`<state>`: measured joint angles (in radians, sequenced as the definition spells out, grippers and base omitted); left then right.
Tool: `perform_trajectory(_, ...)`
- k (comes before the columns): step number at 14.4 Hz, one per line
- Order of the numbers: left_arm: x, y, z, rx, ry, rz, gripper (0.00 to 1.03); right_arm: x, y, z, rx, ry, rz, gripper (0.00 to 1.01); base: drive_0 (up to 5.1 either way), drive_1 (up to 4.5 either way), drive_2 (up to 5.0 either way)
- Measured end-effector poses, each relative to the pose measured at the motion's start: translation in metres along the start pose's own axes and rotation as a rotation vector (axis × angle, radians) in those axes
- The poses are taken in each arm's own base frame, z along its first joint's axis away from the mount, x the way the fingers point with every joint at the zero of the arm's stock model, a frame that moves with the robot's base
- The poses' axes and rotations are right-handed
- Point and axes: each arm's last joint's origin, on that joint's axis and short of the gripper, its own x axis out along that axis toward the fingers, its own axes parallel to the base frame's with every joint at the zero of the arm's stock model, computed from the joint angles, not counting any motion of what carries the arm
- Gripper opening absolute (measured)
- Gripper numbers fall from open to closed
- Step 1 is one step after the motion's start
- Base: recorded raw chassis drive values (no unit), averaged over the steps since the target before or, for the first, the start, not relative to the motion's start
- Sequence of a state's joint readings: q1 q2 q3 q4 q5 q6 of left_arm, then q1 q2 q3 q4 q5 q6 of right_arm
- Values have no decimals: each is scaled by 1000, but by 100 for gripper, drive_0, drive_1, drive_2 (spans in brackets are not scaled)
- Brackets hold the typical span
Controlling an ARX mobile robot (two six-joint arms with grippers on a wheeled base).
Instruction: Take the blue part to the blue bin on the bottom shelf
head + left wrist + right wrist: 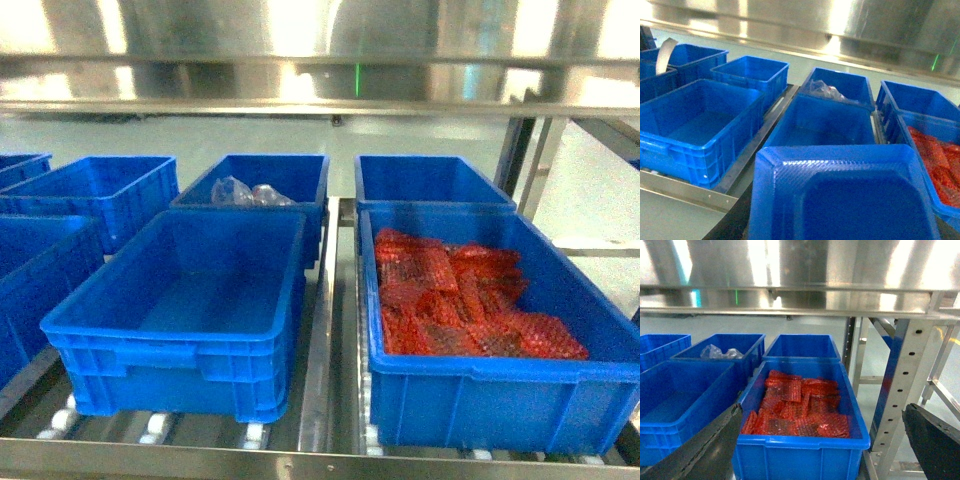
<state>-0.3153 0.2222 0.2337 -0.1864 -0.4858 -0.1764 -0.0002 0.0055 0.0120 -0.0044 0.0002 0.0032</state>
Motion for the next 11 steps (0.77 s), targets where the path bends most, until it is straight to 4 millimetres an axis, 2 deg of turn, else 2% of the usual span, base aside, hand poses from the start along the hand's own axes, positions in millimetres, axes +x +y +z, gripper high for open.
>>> perform_trajectory(8, 0, 0, 0, 1, 1, 0, 43, 0, 0, 0, 0, 2, 0, 98, 0, 0, 0)
perform_trajectory(11, 0, 0, 0, 0, 0, 0, 43, 0, 0, 0, 0, 1, 0, 98, 1, 407, -405)
